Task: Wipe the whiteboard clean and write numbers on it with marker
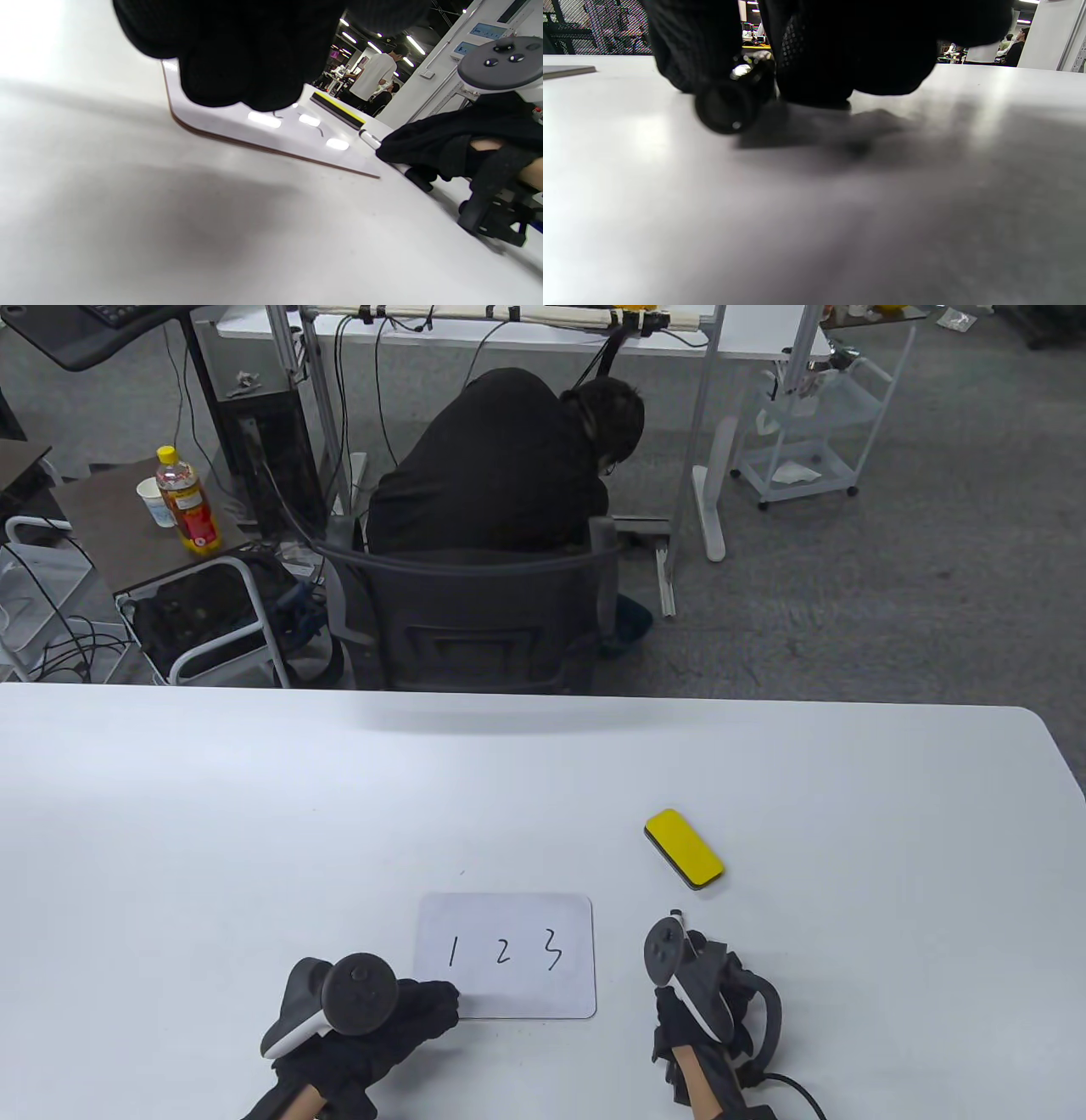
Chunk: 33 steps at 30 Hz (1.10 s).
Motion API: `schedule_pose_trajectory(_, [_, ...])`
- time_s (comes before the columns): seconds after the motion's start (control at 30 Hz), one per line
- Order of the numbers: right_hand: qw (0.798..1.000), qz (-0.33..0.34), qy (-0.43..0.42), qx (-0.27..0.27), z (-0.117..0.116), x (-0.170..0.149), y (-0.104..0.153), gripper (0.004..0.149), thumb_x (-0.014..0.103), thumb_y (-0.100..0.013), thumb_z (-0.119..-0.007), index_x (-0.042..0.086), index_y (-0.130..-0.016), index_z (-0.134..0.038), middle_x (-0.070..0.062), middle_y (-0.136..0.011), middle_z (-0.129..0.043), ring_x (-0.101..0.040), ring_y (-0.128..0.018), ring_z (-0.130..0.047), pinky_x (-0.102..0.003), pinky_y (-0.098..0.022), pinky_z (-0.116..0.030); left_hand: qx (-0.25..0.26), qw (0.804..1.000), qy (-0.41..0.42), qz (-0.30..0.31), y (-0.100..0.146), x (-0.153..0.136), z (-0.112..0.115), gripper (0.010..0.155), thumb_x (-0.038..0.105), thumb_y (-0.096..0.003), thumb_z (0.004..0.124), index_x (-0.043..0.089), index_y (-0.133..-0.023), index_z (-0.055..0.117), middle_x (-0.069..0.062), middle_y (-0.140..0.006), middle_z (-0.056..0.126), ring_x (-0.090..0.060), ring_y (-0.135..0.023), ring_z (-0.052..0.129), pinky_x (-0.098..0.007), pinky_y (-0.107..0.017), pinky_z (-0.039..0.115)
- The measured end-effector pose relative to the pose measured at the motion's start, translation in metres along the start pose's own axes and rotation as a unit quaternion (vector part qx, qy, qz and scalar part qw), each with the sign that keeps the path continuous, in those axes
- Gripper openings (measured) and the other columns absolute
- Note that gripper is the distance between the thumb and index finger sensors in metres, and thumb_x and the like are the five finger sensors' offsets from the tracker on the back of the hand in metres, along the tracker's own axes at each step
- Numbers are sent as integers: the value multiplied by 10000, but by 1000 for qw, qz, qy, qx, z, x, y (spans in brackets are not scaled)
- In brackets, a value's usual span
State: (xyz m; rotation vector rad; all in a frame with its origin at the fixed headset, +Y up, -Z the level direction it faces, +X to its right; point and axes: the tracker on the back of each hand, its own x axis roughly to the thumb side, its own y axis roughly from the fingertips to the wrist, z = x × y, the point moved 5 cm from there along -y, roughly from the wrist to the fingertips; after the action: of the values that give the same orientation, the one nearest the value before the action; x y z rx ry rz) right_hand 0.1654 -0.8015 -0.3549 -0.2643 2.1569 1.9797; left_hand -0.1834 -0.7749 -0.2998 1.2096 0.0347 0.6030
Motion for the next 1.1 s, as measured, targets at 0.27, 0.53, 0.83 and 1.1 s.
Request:
schedule_pose_trajectory(0.27, [1000,2,1,15,-2,1,1,653,475,-515,-855,14,-968,-764,-130,-686,-931,-291,-545,-919,-478,-433,-773,-2,1000,-5,-2,0,0,0,579,620,-566,637,298,-1022,793,45,-861,970,-185,-764,975,-392,-619,829])
schedule_pose_trajectory(0.53, [1000,0,5,27,-3,1,2,678,492,-520,-844,19,-994,-735,-152,-741,-908,-317,-591,-896,-492,-458,-755,-4,1000,-9,-4,0,-1,1,579,620,-566,635,303,-1026,788,44,-868,966,-188,-770,972,-394,-624,827])
schedule_pose_trajectory(0.83, [1000,1,5,30,-3,2,3,682,491,-521,-842,16,-998,-731,-157,-751,-903,-321,-599,-892,-496,-463,-751,-7,1000,-13,-5,-1,-1,1,580,620,-567,634,302,-1027,787,43,-870,965,-189,-772,971,-395,-625,826])
schedule_pose_trajectory(1.1, [1000,13,-18,8,17,2,13,783,534,-529,-801,6,-1073,-605,-253,-892,-813,-419,-725,-813,-520,-504,-708,12,1000,-21,-13,1,-1,-3,589,625,-568,624,304,-1039,773,36,-897,947,-199,-799,954,-399,-636,815])
